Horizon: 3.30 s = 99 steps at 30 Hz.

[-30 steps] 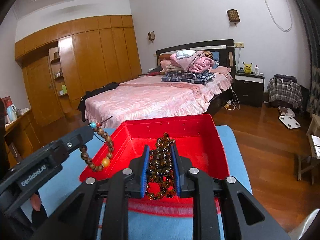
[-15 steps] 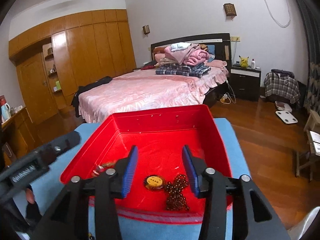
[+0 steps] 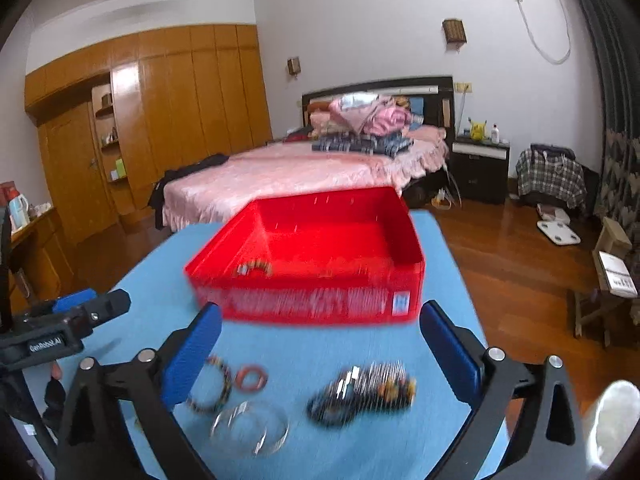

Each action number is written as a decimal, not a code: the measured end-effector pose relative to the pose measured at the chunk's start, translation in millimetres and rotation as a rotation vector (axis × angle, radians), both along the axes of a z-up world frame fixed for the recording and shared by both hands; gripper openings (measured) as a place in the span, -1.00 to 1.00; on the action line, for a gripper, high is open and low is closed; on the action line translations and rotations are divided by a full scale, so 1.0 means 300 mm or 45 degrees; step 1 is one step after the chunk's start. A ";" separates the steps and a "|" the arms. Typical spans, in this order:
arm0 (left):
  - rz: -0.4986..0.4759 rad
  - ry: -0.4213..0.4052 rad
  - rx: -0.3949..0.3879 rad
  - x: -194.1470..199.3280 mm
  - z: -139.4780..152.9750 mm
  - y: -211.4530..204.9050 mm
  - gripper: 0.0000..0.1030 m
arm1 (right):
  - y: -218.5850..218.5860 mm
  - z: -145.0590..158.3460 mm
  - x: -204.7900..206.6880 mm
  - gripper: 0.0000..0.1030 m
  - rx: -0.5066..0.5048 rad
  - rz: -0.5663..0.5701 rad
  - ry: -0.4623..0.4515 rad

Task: Organize jewelry
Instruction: 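Lower the left tool onto the silver watch and close it, then grasp the silver bangles with the right tool while the left tool holds the watch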

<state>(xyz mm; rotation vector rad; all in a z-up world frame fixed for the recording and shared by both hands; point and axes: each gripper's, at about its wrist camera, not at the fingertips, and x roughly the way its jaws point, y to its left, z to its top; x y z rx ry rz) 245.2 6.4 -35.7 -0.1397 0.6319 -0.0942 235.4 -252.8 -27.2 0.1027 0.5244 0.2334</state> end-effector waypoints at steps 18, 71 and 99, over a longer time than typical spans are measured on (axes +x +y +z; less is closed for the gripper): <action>-0.068 0.157 0.065 -0.142 -0.196 -0.123 0.52 | -0.001 -0.108 -0.173 0.89 -0.028 -0.021 0.044; 0.021 0.012 -0.017 -0.170 -0.157 0.008 -0.40 | 0.205 -0.217 -0.034 0.09 -0.064 0.200 0.324; 0.007 0.025 -0.009 -0.166 -0.178 0.006 -0.40 | 0.173 -0.212 -0.067 -0.13 -0.103 0.178 0.282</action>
